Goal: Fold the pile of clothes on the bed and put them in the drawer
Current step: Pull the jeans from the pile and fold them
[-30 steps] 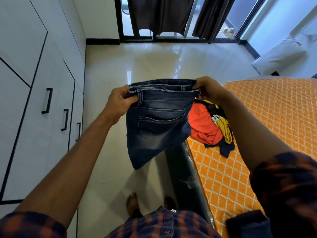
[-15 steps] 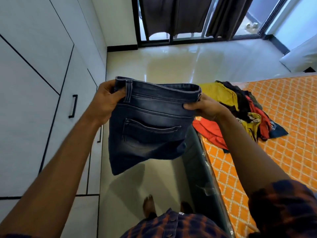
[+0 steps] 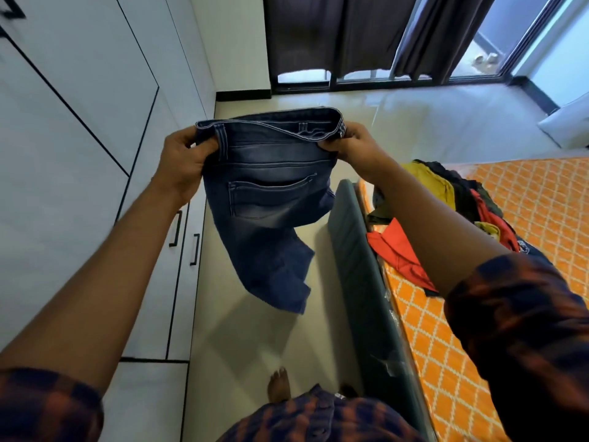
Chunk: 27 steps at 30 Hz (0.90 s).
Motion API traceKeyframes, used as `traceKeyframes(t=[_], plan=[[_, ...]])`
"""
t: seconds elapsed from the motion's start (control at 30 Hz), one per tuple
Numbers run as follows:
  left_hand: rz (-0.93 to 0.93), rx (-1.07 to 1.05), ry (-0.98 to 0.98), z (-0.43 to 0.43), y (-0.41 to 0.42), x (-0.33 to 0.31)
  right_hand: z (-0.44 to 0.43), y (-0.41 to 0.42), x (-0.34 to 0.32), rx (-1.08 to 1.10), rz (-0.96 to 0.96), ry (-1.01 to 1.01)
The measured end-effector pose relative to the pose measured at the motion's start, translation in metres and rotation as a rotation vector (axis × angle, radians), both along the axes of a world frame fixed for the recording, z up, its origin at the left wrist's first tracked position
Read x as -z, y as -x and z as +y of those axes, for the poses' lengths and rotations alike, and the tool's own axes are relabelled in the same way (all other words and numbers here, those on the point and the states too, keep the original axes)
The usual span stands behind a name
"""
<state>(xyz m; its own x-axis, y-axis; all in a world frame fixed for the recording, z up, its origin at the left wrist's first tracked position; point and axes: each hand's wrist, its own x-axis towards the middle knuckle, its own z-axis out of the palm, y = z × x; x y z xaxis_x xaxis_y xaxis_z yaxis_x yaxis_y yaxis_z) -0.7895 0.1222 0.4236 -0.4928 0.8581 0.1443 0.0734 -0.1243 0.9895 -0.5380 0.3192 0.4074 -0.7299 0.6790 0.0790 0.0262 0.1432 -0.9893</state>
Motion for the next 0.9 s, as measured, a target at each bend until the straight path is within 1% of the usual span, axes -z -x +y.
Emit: traceKeyframes(t=[0.13,0.2,0.27,0.33,0.4,0.5,0.57,0.67,0.73,0.83,0.9], plan=[[-0.159,-0.037,-0.008,-0.001,-0.009,0.008,-0.002,-0.006,0.002,-0.003,0.041,0.016],[-0.194,-0.026,-0.003,-0.003,-0.018,0.012,-0.002,-0.013,0.01,0.0,0.046,0.016],[-0.203,-0.013,-0.007,-0.004,-0.032,0.014,-0.003,-0.02,0.02,0.034,0.04,0.059],[-0.186,-0.02,-0.019,-0.003,-0.046,0.015,-0.006,-0.026,0.024,0.071,0.029,0.12],[-0.126,-0.043,-0.024,-0.001,-0.056,0.015,-0.007,-0.03,0.027,0.107,0.037,0.196],[-0.029,-0.097,-0.027,0.003,-0.06,0.009,-0.011,-0.031,0.025,0.173,0.095,0.324],[0.002,-0.146,-0.026,0.004,-0.06,0.006,-0.015,-0.026,0.023,0.177,0.16,0.357],[-0.024,-0.194,-0.033,0.005,-0.064,0.006,-0.02,-0.018,0.02,0.186,0.224,0.36],[-0.067,-0.222,-0.053,0.004,-0.069,0.007,-0.027,-0.017,0.023,0.2,0.154,0.298],[-0.115,-0.241,-0.041,0.003,-0.071,0.011,-0.038,-0.021,0.045,0.158,0.033,0.296],[-0.1,-0.246,-0.016,-0.005,-0.07,0.016,-0.046,-0.019,0.06,0.173,-0.031,0.254]])
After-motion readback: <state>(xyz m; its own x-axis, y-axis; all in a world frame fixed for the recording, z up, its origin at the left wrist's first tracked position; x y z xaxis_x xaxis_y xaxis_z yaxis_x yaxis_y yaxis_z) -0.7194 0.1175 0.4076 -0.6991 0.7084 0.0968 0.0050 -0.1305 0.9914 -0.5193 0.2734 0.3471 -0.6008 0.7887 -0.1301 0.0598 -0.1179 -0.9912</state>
